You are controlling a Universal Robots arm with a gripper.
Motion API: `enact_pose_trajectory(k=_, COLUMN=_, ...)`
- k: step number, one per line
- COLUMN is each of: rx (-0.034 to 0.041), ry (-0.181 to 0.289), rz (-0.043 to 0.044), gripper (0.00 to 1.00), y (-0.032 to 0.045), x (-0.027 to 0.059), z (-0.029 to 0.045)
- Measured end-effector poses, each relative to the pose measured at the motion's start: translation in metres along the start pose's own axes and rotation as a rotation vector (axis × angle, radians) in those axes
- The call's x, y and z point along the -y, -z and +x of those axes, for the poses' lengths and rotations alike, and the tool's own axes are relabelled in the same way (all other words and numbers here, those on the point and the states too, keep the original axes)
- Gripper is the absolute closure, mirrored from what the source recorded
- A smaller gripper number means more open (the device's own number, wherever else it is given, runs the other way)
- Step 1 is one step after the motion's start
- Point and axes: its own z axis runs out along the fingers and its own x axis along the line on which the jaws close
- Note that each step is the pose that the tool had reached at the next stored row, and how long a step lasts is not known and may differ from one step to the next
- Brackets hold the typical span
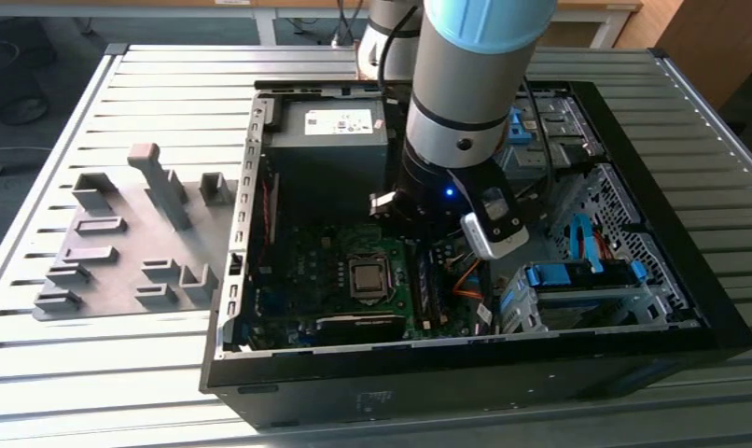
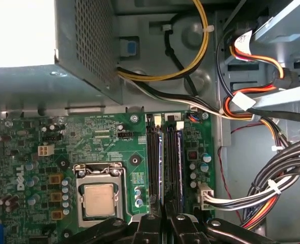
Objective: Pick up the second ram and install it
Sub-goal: 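Insert the second ram into the second slot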
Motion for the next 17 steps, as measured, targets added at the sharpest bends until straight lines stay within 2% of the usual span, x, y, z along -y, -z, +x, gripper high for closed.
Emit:
enact_pose_trajectory(k=11, rx=-0.0006, ry=0.0, rz=0.0001, gripper=0.86, y=-0.0014, x=0.0009, z=0.0002)
enact_pose_trajectory(k=14, rx=-0.0006, ry=0.001, rz=0.0002, gripper=0.86, y=-0.0047, x=0.001, z=0.0002)
enact_pose_trajectory(k=17, rx=-0.0009, ry=0.023, rz=0.0001, gripper=0.86, y=-0.0095, x=0.0011, z=0.0002)
